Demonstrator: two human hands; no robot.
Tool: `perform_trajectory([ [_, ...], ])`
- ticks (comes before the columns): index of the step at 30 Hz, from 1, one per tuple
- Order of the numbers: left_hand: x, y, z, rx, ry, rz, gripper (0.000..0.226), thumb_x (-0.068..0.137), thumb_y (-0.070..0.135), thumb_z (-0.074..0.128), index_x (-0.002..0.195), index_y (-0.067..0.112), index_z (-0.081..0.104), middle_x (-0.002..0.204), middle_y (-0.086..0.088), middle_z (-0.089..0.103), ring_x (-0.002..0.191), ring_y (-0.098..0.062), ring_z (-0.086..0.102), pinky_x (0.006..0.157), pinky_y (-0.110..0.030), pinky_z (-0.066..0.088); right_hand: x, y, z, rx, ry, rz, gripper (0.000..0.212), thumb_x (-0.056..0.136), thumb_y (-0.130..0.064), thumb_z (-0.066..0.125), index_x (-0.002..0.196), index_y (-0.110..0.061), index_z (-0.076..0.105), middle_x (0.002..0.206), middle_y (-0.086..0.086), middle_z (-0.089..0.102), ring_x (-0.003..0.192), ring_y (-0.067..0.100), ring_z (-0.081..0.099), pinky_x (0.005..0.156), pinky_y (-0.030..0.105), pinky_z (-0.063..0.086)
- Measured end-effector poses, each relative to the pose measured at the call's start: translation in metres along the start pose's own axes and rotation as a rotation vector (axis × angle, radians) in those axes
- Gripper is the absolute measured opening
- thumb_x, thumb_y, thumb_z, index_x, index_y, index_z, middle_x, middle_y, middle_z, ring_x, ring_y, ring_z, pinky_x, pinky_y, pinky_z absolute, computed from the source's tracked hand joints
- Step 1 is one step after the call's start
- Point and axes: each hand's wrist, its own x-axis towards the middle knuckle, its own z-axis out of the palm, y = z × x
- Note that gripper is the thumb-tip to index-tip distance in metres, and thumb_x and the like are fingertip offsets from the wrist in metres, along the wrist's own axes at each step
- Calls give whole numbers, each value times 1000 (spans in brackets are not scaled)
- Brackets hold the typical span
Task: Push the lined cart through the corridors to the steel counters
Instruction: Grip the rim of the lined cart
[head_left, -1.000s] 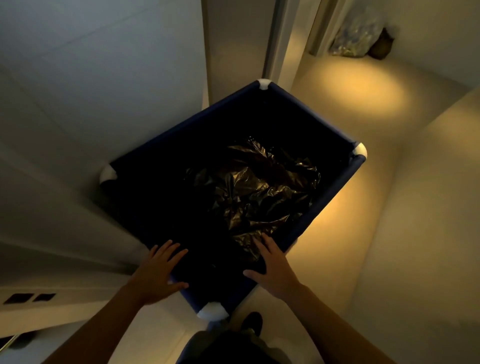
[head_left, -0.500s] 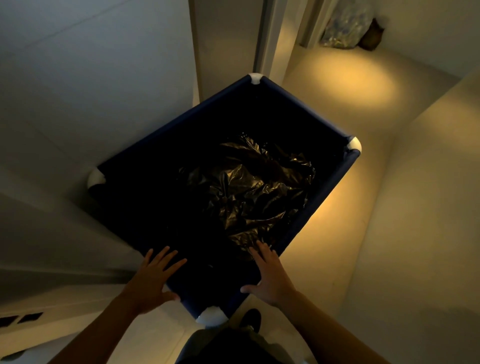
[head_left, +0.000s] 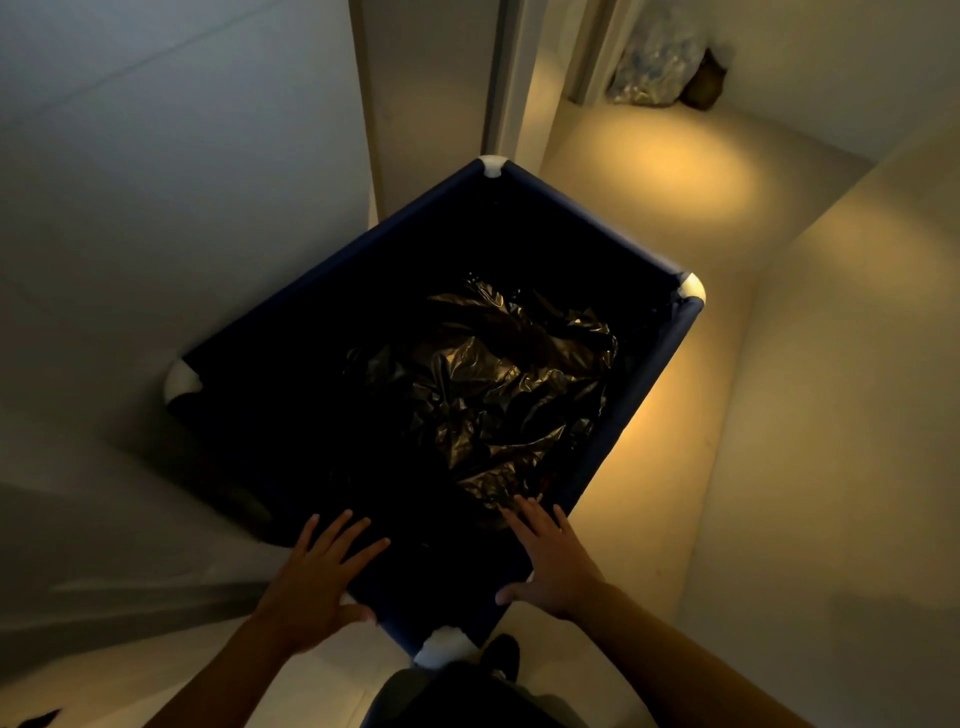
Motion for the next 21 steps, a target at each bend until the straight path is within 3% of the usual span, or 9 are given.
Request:
perform_trajectory([
  [8, 6, -6, 15, -42, -50, -12, 92, 76, 91, 35, 154, 46, 20, 162, 3, 32, 153, -24, 17, 121, -55, 2, -2, -3, -4, -38, 6, 53, 123, 72, -88, 56, 163, -27, -2, 171, -1, -9, 154, 14, -18, 124, 38, -18],
  [16, 10, -1, 22, -62, -34, 2, 90, 76, 92, 36, 152, 45, 30, 158, 5, 39, 151, -23, 25, 120, -56, 7, -3, 1, 1, -23, 23, 67, 126, 70, -86, 61, 163, -27, -1, 172, -1, -4, 157, 17, -8, 123, 37, -18],
  [21, 16, 10, 26, -63, -18, 8, 87, 77, 92, 35, 153, 48, 25, 160, 7, 34, 152, -21, 20, 121, -53, 1, -3, 16, 2, -10, 40, 71, 128, 68, -85, 64, 163, -28, 0, 172, -2, -1, 158, 17, -5, 122, 35, -18],
])
